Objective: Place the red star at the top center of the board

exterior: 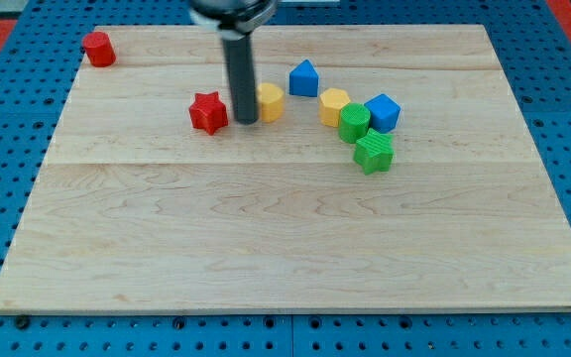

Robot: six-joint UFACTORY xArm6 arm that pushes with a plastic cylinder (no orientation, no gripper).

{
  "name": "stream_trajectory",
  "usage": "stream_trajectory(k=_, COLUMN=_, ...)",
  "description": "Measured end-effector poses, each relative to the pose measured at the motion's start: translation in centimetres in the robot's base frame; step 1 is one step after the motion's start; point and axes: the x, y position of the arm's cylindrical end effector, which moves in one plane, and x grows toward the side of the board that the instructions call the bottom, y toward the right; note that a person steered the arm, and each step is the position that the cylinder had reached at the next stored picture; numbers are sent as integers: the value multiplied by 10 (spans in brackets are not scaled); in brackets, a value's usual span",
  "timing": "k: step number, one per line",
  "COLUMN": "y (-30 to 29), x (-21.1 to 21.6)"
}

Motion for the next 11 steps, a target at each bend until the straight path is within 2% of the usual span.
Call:
stream_trajectory(k=1, y=-3, x=-11)
stream_trajectory(k=3, y=-50, x=56)
stream_trajectory(k=4, y=-102, x=38)
stream_trajectory(k=6, y=-58, x=-35)
stream_trajectory(k=7, y=-90, x=-19)
stream_trajectory(k=8, y=-95, x=32)
stream_trajectory(k=9, y=-84, x=52)
stream_trajectory(k=10, y=-45, x=30)
stream_trajectory(k=11, y=-29, x=-23)
